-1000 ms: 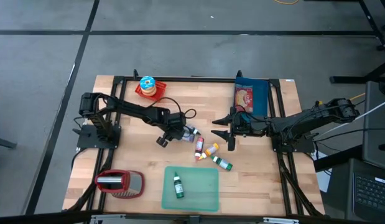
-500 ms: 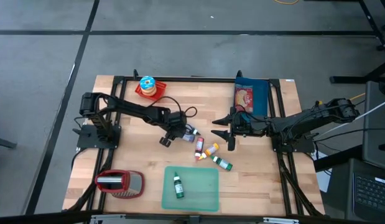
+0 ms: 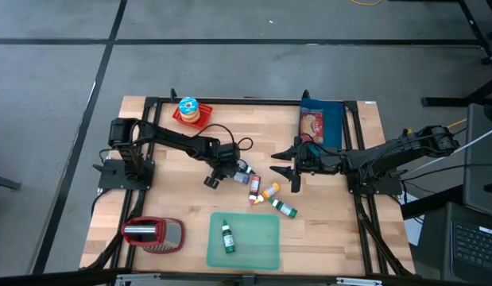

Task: Pick & Place Food Item
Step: Put the violet food coloring bottle into the green bin

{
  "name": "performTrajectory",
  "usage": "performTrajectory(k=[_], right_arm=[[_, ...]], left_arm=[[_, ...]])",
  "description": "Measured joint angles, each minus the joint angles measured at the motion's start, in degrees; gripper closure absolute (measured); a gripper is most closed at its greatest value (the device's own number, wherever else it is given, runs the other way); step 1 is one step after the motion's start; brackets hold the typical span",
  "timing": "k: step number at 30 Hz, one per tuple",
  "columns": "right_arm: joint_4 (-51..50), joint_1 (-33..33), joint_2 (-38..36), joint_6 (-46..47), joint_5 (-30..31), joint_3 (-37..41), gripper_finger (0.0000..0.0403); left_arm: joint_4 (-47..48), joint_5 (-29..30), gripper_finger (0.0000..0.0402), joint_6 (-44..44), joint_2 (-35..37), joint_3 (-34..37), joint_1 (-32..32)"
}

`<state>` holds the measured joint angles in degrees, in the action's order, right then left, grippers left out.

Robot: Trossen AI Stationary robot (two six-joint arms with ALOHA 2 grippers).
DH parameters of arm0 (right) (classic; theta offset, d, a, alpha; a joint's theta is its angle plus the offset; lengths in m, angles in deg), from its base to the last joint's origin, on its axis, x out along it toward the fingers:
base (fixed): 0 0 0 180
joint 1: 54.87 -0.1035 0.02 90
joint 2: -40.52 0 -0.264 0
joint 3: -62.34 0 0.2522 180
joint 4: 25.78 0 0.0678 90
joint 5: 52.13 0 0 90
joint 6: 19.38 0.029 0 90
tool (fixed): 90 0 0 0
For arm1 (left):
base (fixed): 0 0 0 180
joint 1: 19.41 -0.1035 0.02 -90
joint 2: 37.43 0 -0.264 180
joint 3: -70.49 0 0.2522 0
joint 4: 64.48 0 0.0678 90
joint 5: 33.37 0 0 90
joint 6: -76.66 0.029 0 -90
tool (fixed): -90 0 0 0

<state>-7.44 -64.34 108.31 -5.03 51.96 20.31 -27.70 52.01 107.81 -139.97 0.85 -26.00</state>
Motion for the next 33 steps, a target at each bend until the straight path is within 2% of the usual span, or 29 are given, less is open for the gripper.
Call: performTrajectory(k=[4,11,16,20,25,33], right_arm=[[0.0,0.0,0.0,0.0,0.0,0.0,0.0192],[0.02,0.0,0.0,-0.02,0.0,0.0,0.0192],[0.0,0.0,0.0,-0.02,0.0,0.0,0.0192],[0.0,0.0,0.0,-0.04,0.0,0.0,0.0192],[0.0,0.01,0.0,-0.07,0.0,0.0,0.0192],[0.01,0.01,0.0,-0.17,0.32,0.0,0.0192]], left_arm=[[-0.43,0.02,0.029,0.04,0.48,0.13,0.0],[-1.15,0.26,0.029,0.9,1.88,0.22,0.39],[-2.13,-0.83,0.029,1.98,6.01,0.22,1.36],[-2.07,-1.29,0.029,6.81,10.02,0.2,2.95],[-1.82,-1.32,0.0291,15.09,13.49,0.17,7.26],[-0.22,-0.15,0.0291,23.91,13.22,-2.37,19.63]])
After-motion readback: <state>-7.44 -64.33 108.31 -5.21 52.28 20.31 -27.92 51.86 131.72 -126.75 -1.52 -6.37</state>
